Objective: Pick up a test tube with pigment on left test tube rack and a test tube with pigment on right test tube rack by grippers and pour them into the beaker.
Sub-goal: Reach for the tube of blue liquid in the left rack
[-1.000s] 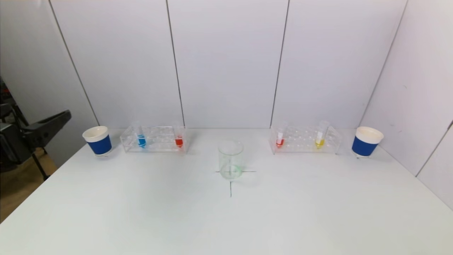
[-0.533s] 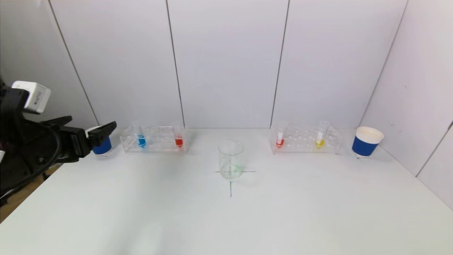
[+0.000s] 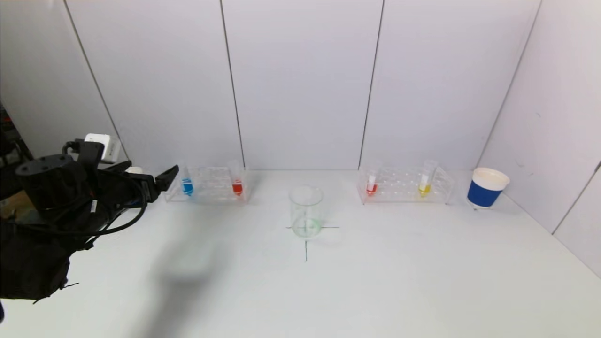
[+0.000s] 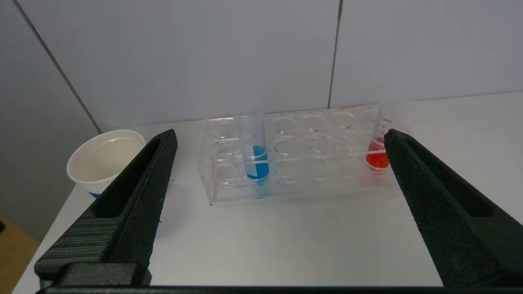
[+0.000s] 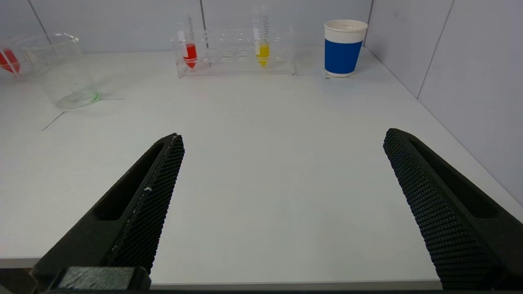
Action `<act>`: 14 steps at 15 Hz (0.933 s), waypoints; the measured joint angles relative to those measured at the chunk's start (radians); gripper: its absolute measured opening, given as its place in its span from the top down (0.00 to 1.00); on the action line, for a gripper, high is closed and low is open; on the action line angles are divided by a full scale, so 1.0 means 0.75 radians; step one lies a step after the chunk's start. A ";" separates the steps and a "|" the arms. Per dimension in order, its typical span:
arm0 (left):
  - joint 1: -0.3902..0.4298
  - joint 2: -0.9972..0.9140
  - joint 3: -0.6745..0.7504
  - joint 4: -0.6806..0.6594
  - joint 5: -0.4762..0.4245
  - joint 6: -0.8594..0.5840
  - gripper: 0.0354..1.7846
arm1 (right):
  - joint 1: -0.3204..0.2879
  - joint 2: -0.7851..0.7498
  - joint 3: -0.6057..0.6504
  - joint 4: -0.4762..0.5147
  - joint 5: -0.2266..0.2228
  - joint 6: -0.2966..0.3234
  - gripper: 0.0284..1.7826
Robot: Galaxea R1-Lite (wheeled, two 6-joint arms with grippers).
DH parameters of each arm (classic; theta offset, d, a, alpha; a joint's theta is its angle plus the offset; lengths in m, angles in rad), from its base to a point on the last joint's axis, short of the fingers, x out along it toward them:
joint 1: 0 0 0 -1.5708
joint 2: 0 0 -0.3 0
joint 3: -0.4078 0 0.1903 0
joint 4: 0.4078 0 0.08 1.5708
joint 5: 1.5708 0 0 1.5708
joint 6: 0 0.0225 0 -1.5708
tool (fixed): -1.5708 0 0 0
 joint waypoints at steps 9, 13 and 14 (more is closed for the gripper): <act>0.127 0.476 -0.280 -0.170 -0.178 0.002 0.01 | -0.001 0.000 0.000 -0.001 0.000 0.000 0.00; 0.117 0.538 -0.367 -0.131 -0.177 0.001 0.01 | 0.000 0.000 0.000 -0.001 0.000 0.000 0.00; 0.112 0.548 -0.384 -0.128 -0.172 0.001 0.01 | -0.001 0.000 0.000 -0.001 0.000 0.000 0.00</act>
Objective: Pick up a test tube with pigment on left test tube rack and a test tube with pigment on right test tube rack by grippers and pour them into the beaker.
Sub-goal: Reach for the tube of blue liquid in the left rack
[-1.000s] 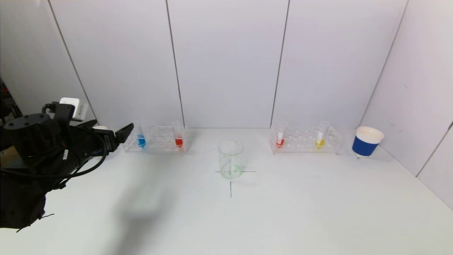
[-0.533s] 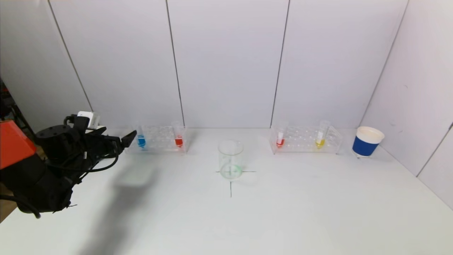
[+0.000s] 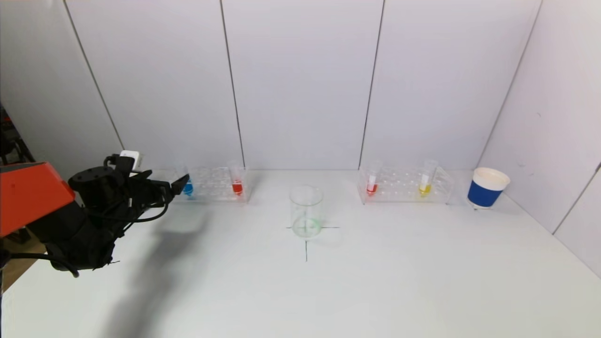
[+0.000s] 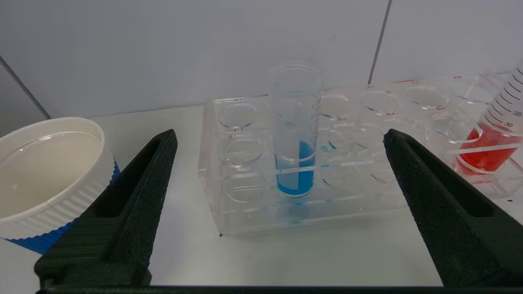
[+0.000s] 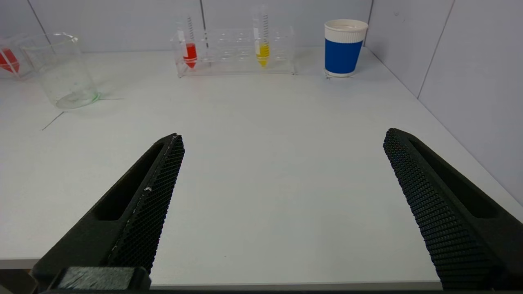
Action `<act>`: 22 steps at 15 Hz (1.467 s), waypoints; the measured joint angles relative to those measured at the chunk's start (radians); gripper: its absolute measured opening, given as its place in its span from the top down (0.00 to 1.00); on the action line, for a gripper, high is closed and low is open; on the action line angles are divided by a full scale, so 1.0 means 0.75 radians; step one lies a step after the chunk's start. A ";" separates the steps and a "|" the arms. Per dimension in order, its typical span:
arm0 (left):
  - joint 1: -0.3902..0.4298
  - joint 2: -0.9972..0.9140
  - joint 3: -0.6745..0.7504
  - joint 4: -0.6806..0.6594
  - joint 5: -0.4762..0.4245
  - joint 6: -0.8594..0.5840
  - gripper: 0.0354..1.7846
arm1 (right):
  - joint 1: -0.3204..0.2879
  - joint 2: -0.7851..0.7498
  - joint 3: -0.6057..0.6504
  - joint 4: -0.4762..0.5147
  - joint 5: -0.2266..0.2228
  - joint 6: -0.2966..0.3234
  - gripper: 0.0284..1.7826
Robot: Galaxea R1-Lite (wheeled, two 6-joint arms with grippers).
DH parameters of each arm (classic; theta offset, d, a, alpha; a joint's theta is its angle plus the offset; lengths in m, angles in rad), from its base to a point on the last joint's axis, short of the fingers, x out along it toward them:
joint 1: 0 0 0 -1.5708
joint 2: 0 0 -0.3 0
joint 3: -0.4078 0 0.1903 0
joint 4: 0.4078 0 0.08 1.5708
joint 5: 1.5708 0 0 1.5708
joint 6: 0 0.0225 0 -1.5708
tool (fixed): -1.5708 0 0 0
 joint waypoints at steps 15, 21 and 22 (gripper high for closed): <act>-0.026 0.110 -0.197 0.079 0.027 0.003 0.01 | 0.001 0.000 0.000 0.000 0.000 0.000 0.00; -0.066 0.158 -0.292 0.095 0.091 0.007 0.01 | 0.000 0.000 0.000 0.000 0.000 0.000 0.00; -0.068 0.163 -0.300 0.096 0.092 0.007 0.01 | 0.001 0.000 0.000 0.000 0.000 0.000 0.00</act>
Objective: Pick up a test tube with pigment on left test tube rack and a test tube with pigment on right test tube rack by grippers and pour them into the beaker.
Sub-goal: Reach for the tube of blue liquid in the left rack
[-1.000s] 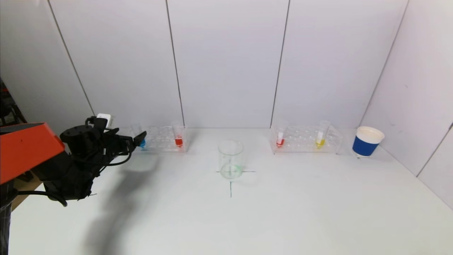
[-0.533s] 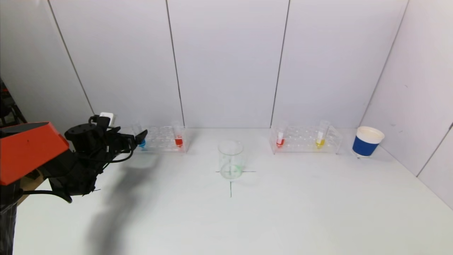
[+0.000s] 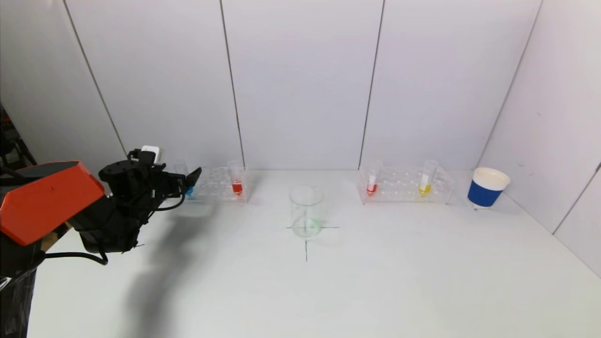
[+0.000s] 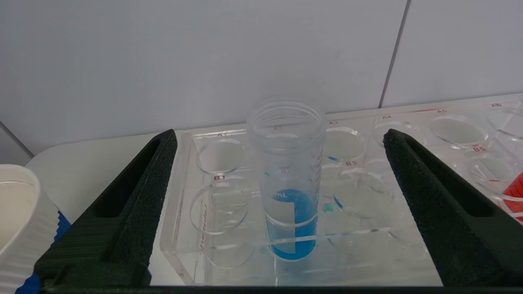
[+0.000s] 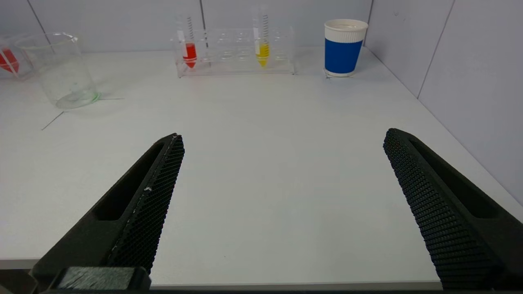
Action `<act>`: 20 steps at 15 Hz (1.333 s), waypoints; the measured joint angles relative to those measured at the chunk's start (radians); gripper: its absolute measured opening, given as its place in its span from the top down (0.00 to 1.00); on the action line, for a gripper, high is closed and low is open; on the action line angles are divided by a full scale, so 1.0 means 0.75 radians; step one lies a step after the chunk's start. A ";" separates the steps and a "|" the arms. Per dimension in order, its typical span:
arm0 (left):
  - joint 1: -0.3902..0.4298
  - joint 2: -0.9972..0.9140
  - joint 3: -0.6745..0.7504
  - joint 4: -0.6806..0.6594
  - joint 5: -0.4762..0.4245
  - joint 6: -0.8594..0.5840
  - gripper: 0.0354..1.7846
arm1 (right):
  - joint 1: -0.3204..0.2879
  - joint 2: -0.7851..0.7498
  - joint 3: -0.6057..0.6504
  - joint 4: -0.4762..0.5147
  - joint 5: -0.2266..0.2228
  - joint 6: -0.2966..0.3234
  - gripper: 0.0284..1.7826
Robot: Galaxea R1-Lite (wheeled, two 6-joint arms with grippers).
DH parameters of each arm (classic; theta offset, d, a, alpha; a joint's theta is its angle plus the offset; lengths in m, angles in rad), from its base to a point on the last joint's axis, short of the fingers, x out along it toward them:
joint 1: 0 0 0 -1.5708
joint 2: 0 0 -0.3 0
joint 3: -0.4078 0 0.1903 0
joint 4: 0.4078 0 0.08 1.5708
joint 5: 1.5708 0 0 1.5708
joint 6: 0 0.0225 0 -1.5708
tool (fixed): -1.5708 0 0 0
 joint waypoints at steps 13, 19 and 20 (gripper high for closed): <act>-0.018 0.016 -0.008 -0.003 0.015 -0.001 0.01 | 0.001 0.000 0.000 0.001 0.000 0.000 0.00; -0.017 0.023 -0.028 -0.001 0.032 -0.002 0.01 | -0.001 0.000 0.000 0.000 0.000 -0.001 0.00; -0.016 0.026 -0.031 0.000 0.038 -0.001 0.01 | 0.000 0.000 0.000 0.001 0.000 0.000 0.00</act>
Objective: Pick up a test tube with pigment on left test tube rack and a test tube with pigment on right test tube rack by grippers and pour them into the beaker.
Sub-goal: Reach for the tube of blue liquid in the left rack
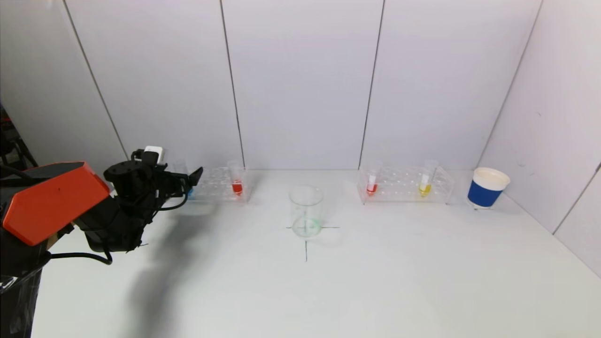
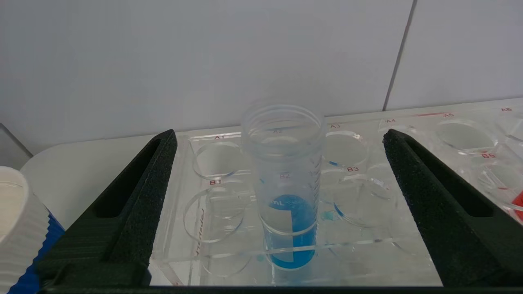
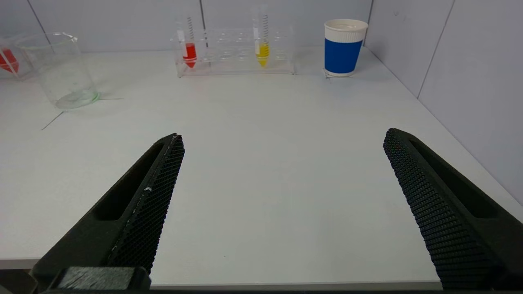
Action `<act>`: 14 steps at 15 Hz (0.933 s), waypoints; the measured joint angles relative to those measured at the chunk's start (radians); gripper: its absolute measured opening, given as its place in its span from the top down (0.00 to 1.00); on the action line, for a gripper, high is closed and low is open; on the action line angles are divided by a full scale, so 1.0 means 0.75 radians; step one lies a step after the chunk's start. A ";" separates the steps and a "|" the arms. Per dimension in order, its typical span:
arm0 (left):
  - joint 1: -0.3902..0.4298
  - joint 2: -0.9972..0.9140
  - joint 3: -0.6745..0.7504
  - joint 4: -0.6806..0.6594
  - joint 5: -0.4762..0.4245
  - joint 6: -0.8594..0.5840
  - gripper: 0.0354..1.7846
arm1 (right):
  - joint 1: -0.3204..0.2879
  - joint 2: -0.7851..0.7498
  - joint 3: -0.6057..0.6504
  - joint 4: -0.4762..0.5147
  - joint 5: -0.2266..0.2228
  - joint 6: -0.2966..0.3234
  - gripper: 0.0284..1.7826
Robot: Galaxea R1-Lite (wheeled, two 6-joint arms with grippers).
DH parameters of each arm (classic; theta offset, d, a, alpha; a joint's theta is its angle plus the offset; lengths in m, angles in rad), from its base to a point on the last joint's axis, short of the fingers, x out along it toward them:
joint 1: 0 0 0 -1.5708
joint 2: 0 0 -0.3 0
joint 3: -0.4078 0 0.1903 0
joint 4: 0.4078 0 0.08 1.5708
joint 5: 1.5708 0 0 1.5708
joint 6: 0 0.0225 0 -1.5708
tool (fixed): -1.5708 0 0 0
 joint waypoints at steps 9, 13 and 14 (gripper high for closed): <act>-0.001 0.007 -0.004 0.000 0.000 0.003 0.01 | 0.001 0.000 0.000 -0.001 0.000 0.000 0.00; -0.001 0.007 -0.005 0.000 0.000 0.003 0.01 | 0.001 0.000 0.000 0.000 0.000 0.000 0.00; 0.000 0.007 -0.005 0.000 0.000 0.001 0.01 | 0.001 0.000 0.000 0.000 0.000 0.000 0.00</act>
